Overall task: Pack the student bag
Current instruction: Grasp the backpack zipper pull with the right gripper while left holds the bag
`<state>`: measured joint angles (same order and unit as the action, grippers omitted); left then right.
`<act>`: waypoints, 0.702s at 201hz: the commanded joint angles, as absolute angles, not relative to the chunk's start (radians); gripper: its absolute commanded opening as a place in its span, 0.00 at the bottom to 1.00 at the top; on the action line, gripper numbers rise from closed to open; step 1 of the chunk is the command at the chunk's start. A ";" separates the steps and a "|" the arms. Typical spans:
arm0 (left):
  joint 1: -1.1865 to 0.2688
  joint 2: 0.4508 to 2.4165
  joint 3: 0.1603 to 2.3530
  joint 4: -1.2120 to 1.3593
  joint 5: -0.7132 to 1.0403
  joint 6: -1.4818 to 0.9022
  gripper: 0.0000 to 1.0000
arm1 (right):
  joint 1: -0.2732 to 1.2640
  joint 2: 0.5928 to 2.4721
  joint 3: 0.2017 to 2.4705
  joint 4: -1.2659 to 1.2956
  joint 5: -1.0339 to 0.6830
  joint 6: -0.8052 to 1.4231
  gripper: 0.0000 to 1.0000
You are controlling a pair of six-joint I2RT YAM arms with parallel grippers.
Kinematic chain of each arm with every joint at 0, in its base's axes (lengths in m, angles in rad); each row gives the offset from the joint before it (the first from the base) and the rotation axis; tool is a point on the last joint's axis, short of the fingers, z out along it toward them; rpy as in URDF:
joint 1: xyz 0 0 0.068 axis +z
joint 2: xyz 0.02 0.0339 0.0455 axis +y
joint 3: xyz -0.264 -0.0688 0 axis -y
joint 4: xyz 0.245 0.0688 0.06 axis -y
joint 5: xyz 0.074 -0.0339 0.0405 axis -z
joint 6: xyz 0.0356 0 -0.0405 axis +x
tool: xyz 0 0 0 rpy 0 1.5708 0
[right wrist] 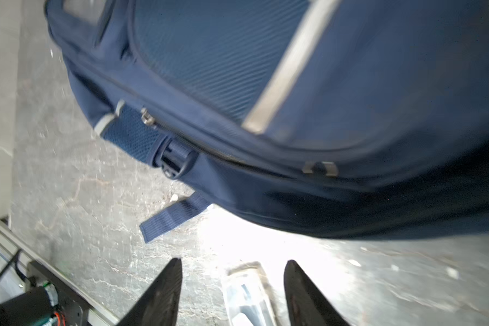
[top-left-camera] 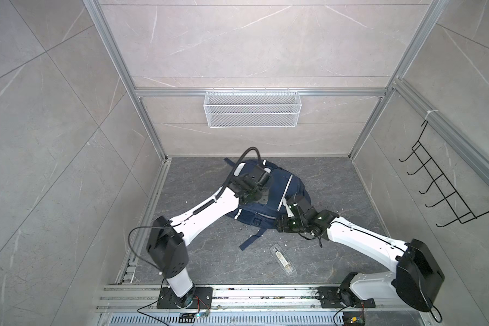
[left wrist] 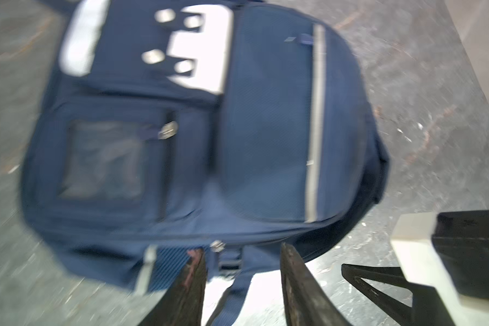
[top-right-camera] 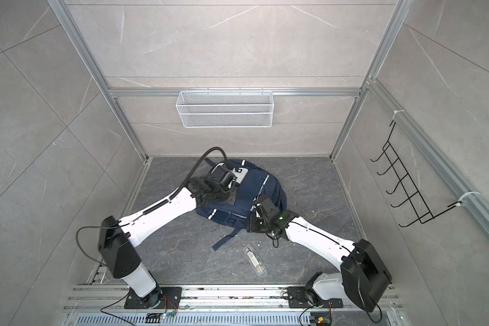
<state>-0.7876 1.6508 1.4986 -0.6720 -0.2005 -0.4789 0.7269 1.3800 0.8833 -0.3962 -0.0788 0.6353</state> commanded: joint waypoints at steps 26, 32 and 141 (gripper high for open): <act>-0.666 1.490 1.200 -0.488 -0.128 -0.587 0.46 | 0.915 1.551 1.046 -0.359 0.183 0.649 0.58; -0.650 1.477 1.176 -0.473 -0.115 -0.602 0.46 | 0.931 1.567 1.055 -0.350 0.204 0.652 0.58; -0.420 1.513 0.951 -0.128 0.216 -0.769 0.47 | 1.009 1.744 1.155 -0.249 0.377 0.685 0.53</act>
<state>-0.4404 1.4784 0.9627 -0.2615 0.0875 -0.7113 0.9913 1.6966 1.0939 -0.2630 0.3244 0.6617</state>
